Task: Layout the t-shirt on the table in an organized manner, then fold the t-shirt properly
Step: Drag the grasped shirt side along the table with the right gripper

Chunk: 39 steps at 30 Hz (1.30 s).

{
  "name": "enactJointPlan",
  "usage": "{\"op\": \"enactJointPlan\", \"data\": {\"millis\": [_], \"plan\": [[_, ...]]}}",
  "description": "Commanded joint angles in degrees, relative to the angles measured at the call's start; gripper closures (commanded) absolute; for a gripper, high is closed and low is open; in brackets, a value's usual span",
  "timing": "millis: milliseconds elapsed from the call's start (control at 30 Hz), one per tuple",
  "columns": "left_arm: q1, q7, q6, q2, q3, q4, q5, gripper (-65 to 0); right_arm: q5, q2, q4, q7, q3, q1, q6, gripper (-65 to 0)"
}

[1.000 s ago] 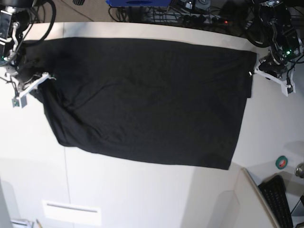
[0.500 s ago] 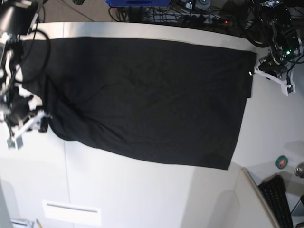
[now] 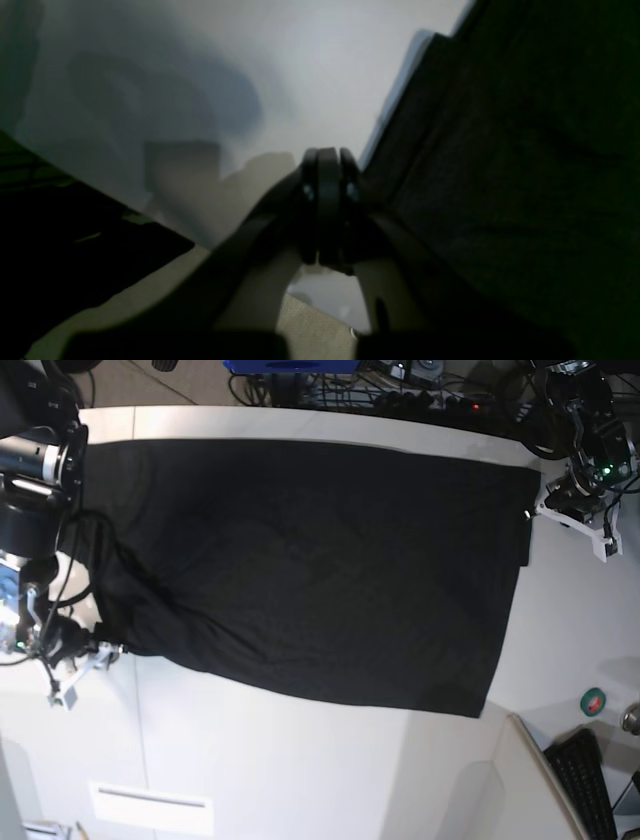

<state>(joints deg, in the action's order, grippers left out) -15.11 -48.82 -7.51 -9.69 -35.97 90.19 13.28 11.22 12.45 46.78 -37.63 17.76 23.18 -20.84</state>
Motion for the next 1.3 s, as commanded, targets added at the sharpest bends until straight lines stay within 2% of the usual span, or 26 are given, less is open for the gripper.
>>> {"op": "enactJointPlan", "data": {"millis": [0,300,500,600,733,833,1033,1267], "plan": [[0.21,0.95,0.08,-0.81,-0.3,0.84,-0.22,0.0,0.25,0.96,-0.32,1.28,0.13,1.74,-0.21,-31.4],[0.04,0.95,0.08,-0.9,-0.3,0.84,-0.22,0.0,0.25,1.13,-4.63,5.93,0.13,1.48,-0.13,-29.7],[-0.05,0.95,0.08,-0.9,-0.3,0.84,-0.22,0.0,0.25,1.13,-4.63,5.67,0.13,1.48,-0.13,-7.4],[-0.05,0.95,0.08,-0.9,-0.3,0.84,-0.22,0.0,0.25,1.13,-4.63,5.58,0.13,1.48,-0.13,0.0],[0.04,0.95,0.08,-0.9,-0.3,0.84,-0.22,0.0,0.25,1.22,-4.63,5.49,0.31,1.66,-0.13,0.0],[0.21,0.95,0.08,-0.9,-0.3,0.84,-0.31,0.0,0.34,1.22,-3.05,3.3,0.66,1.66,-0.13,0.0],[0.39,0.95,0.08,-0.9,0.05,0.84,-0.31,0.0,0.42,0.78,11.02,0.4,0.75,-1.86,-0.21,0.0],[0.39,0.95,0.08,-0.9,0.05,0.84,-0.31,0.0,0.51,0.7,17.87,-0.22,0.83,-3.0,-0.13,0.0]]}}
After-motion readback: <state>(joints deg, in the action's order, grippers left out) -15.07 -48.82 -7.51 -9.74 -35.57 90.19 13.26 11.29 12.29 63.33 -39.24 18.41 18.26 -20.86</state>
